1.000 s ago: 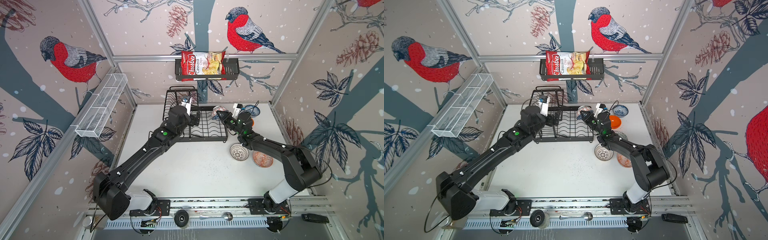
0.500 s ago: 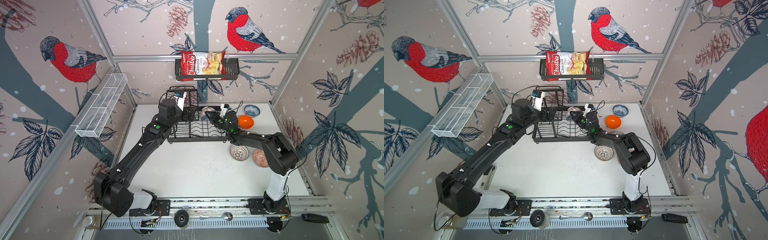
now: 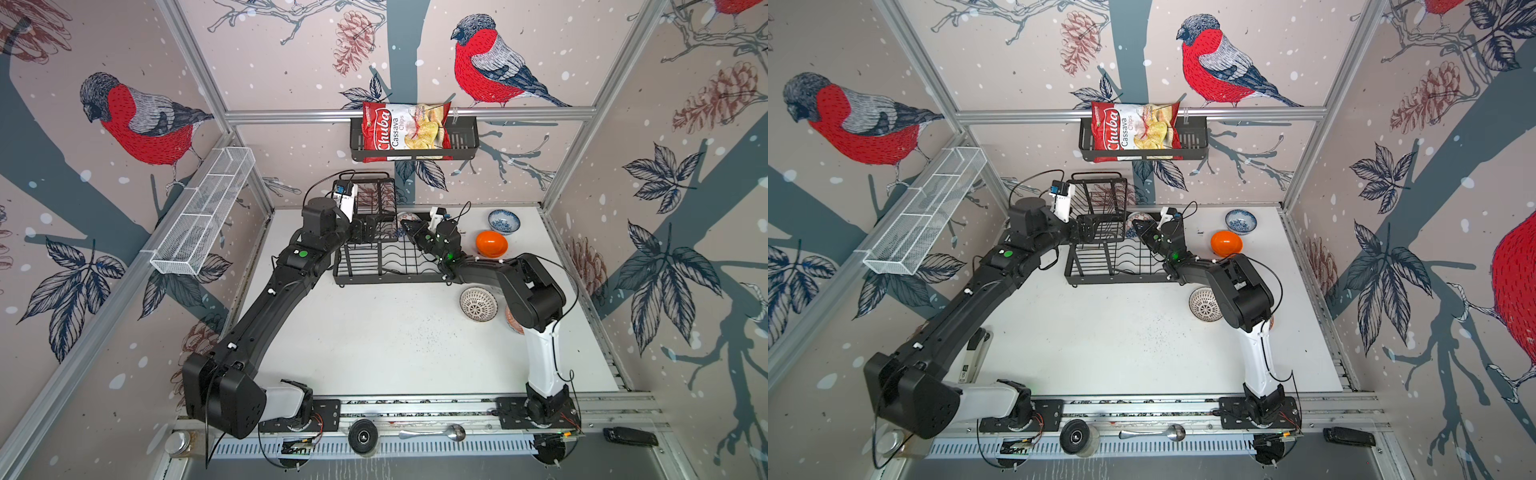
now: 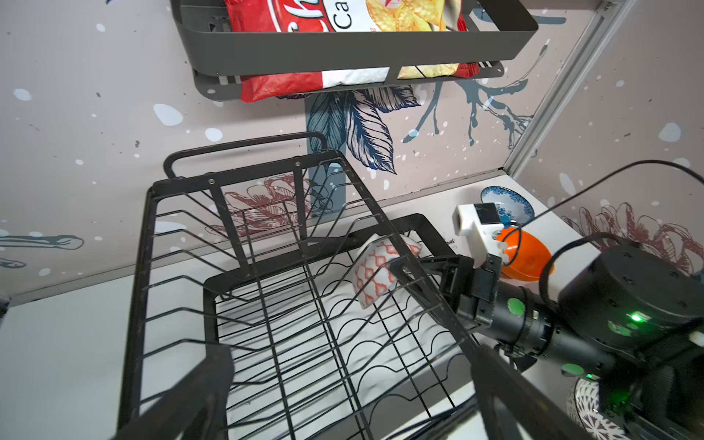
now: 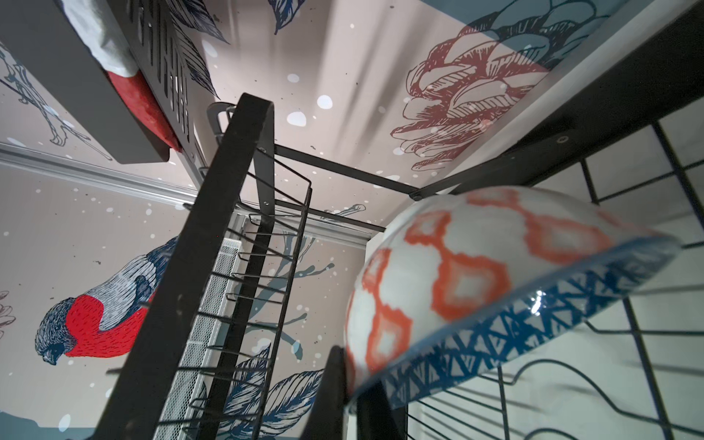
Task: Load bowls into a dish rack
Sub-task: Place the bowl in the dish rack.
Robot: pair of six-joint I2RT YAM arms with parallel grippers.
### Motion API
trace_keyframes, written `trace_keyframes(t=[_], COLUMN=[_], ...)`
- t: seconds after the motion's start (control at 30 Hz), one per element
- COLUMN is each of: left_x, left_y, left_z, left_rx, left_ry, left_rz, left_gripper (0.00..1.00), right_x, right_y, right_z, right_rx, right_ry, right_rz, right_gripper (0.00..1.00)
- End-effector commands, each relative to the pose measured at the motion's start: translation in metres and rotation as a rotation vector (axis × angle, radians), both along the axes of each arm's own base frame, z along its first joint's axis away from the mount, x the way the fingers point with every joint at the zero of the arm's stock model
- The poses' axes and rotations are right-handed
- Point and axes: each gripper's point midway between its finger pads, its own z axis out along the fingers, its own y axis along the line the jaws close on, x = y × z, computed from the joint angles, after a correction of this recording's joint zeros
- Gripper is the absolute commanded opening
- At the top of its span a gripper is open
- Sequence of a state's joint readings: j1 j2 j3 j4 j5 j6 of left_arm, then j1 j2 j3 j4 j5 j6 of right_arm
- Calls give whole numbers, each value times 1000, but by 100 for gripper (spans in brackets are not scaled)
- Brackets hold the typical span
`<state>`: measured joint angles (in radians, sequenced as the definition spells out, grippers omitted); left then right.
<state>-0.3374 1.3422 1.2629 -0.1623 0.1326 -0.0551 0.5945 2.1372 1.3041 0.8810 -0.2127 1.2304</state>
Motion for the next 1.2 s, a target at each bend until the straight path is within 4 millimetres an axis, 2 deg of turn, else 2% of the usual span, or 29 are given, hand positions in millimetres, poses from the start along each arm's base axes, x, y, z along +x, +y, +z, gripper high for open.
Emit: trace_keyframes(t=[0.0,0.3,0.7,0.87,1.17], left_x=[2,1,2,2,1], left_y=[-5,-4,-5,-4,-3], left_z=[5,5,5,5,6], left_rx=[-18,-35,-44,-46,-52], left_ry=[-14,-19,-19,-19,-19], left_rz=[-28,-19,-21,-16,-22], left_gripper=[97,97,97,97,97], right_x=[5,20,35,37,46], right_y=[8,35,47,48,50], right_z=[19,8,-8,-7,-22], right_rx=[83,115,185,204,230], right_ry=[-56,-39,-25,-53,-18], right_rz=[9,24,9,10,-7], right_gripper=[0,0,0,0,0])
